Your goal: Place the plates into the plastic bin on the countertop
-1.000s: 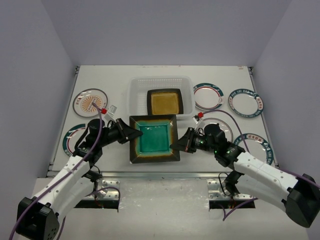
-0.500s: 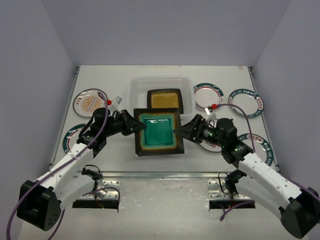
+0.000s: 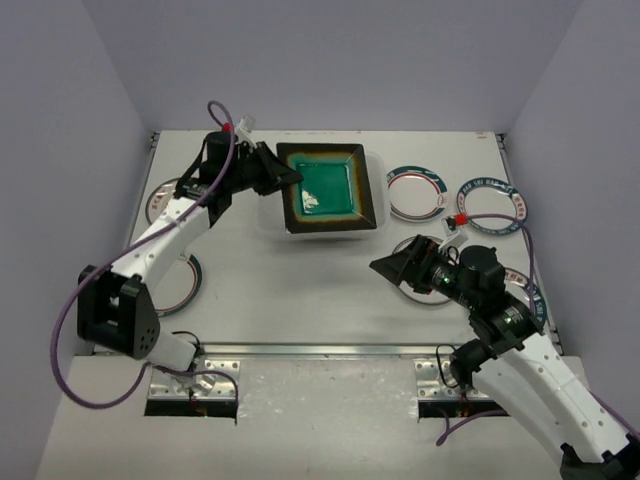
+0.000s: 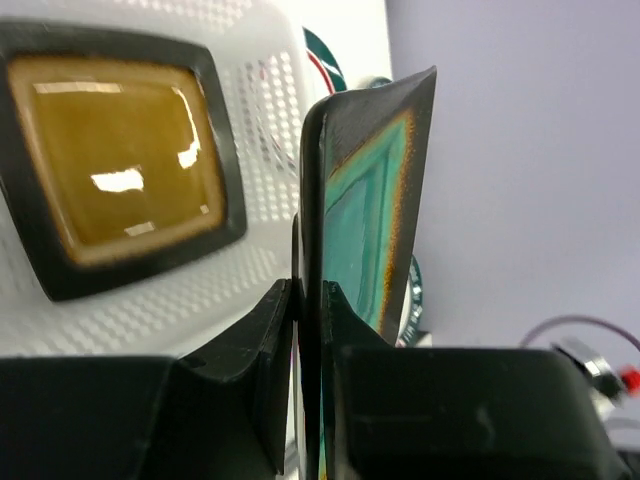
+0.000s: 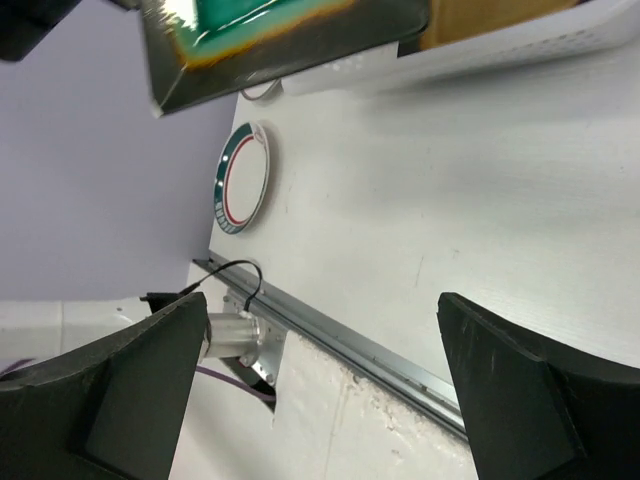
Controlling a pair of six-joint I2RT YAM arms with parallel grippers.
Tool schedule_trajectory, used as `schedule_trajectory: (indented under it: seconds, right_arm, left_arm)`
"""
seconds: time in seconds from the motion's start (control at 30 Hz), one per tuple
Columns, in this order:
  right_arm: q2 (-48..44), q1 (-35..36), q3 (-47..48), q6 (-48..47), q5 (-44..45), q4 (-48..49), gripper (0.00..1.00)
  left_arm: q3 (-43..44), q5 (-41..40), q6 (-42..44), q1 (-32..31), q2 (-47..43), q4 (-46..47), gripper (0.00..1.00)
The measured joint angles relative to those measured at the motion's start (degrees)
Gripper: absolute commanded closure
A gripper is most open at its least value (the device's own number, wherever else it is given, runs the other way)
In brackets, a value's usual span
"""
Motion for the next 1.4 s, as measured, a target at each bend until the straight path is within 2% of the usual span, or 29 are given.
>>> schedule_trajectory:
  seconds: [0.13,0.37,0.47,0.63,0.77,0.83,0.93,1.03,1.4]
  right_arm:
    - [-4.61,-0.02,2.51,-2.43,2.06,-5.44,0.02]
    - [-13.02,0.00,3.93,-5.19,6.07,-15.30,0.01]
    - [-15.29,-0.02,3.95,-5.85,7.06,-18.55,0.01]
    - [-16.39,0.00,3.82,-6.55,7.06,-21.24,0.01]
    - [-16.41,0.00,3.19,-6.67,7.03,-21.75,0.01]
    - [-16.41,0.00,2.86,-6.67,6.96,-21.90,0.01]
    - [-16.39,0.00,2.25,-6.67,6.84,-21.93,0.01]
    - [-16.35,0.00,2.04,-6.67,6.81,-21.91,0.01]
    - [-15.83,0.00,1.85,-6.67,6.50,-21.90,0.01]
  left_arm:
    - [9.56,-0.35,2.22,1.56,11.89,-1.90,1.00]
    - [19.22,0.87,5.92,2.99,28.12,-6.30,1.00]
    - [20.63,1.29,6.55,2.99,32.63,-6.85,1.00]
    - [20.70,2.79,6.76,3.04,36.54,-8.34,0.91]
    - [22.91,3.90,7.00,3.00,37.28,-9.39,0.68]
    - [24.94,3.88,7.85,2.94,37.76,-10.73,0.52]
    - [26.61,2.85,9.05,2.55,38.24,-11.77,0.39]
    - [27.28,-0.42,10.15,2.12,38.36,-14.52,0.32]
    - [36.87,-14.26,14.99,-1.38,43.11,-25.99,0.16]
